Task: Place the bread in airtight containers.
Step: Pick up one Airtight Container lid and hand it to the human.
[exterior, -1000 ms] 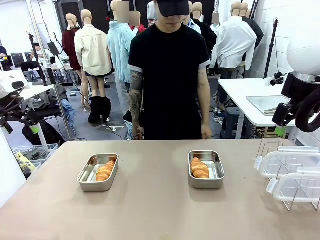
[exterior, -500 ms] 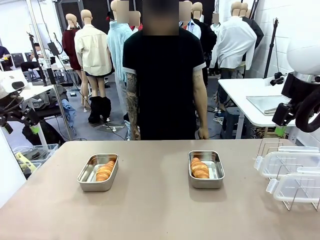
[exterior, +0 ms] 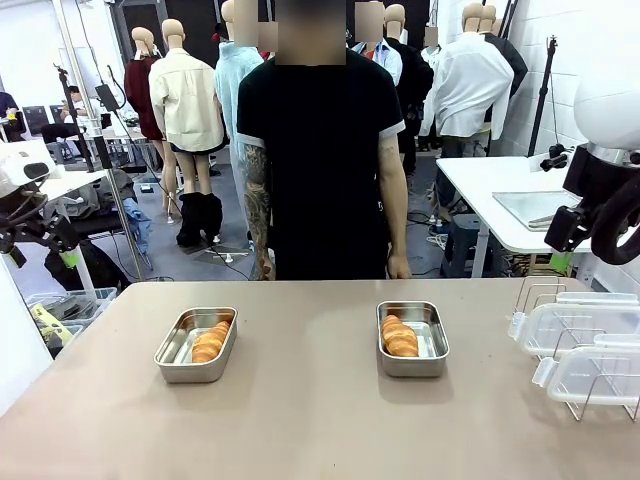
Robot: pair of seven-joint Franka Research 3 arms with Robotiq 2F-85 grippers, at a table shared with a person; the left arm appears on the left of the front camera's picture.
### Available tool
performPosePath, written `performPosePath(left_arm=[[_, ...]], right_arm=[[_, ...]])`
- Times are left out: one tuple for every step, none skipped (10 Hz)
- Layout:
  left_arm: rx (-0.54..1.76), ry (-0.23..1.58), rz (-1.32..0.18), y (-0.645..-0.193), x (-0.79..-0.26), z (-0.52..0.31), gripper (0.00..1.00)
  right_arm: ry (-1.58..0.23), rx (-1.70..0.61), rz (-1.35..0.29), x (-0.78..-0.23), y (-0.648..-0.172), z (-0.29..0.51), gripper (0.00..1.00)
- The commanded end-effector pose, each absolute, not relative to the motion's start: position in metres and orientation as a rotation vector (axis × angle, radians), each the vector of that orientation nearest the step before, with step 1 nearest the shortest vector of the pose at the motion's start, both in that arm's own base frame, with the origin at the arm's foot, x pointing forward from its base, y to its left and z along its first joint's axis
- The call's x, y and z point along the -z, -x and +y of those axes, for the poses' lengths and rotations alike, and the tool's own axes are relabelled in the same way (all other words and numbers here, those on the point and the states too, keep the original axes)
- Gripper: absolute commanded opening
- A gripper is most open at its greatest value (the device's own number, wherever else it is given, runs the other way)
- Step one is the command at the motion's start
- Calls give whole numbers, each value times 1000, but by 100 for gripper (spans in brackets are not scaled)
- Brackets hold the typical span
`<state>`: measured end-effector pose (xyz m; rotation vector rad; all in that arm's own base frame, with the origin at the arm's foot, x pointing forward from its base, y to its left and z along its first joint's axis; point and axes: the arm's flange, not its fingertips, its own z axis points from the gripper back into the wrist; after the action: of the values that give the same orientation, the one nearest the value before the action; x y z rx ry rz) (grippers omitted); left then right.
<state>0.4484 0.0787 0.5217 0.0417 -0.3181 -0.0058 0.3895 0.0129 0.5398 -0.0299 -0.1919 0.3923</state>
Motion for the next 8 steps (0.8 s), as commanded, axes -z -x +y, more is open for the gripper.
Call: performPosePath(left_arm=[[-15,-68,-316,-445,-522,78,100],[-15,-68,-316,-445,-522,78,100],[-15,-68,-316,-445,-522,78,100],[-15,-68,-316,-445,-522,78,100],[-15,-68,-316,-445,-522,78,100],[-15,-68,-316,-445,-522,78,100],[-15,-68,-316,-445,-522,78,100],[-15,-68,-316,-445,-522,78,100]], right_arm=[[30,-392,-192,-540,-390,13,100],[124,-559,-149,-543,-359,17,100],[212,-743,-88,-542,-334,20,100],[267,-981,53,-535,-315,20,100],[230,-1202,204,-532,-307,18,100],[188,-1255,262,-525,-310,16,100],[118,-1329,291,-515,-318,13,100],[127,-1001,134,-527,-305,26,100]])
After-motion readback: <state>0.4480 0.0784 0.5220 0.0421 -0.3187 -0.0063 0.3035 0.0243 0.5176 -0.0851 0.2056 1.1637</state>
